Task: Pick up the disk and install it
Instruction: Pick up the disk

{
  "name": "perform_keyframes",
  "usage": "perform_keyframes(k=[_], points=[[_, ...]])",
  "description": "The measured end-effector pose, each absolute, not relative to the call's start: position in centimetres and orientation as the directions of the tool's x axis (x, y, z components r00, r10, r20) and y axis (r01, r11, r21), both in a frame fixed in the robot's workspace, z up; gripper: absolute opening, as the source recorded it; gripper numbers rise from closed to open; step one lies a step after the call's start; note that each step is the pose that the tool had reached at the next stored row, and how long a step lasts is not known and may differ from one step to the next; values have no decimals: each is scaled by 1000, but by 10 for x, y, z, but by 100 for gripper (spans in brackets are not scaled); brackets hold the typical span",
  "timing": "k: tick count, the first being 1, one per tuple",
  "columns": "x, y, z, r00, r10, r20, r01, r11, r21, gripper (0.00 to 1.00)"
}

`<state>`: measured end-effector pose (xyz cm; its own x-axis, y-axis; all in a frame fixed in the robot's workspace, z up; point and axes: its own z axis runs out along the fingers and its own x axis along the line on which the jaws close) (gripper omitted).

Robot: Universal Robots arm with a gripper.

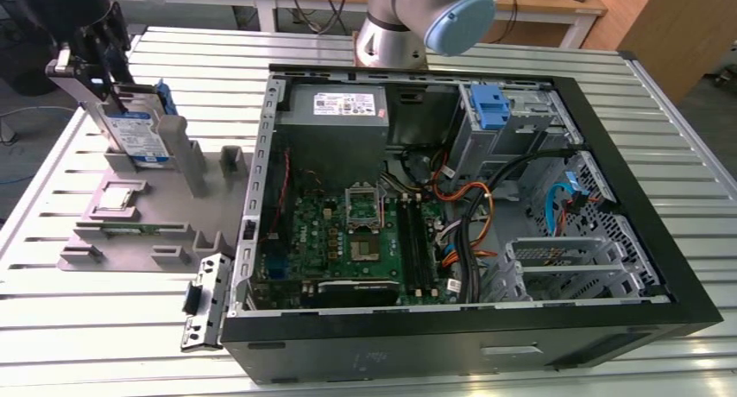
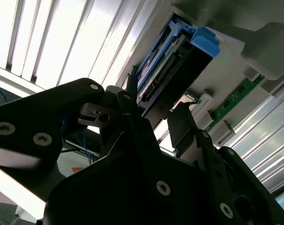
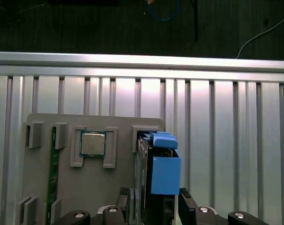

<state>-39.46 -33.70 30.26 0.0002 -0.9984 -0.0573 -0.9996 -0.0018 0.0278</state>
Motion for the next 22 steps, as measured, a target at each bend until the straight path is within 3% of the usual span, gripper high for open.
perform_keyframes(k=[17,19,20,22], points=[[-395,-337,301,0,-998,-57,-1000,-2,28,53],[-395,-337,301,0,-998,-57,-1000,-2,28,51],[-395,-337,301,0,-998,-57,-1000,-2,28,45],[-395,-337,301,0,-998,-57,-1000,-2,28,45]])
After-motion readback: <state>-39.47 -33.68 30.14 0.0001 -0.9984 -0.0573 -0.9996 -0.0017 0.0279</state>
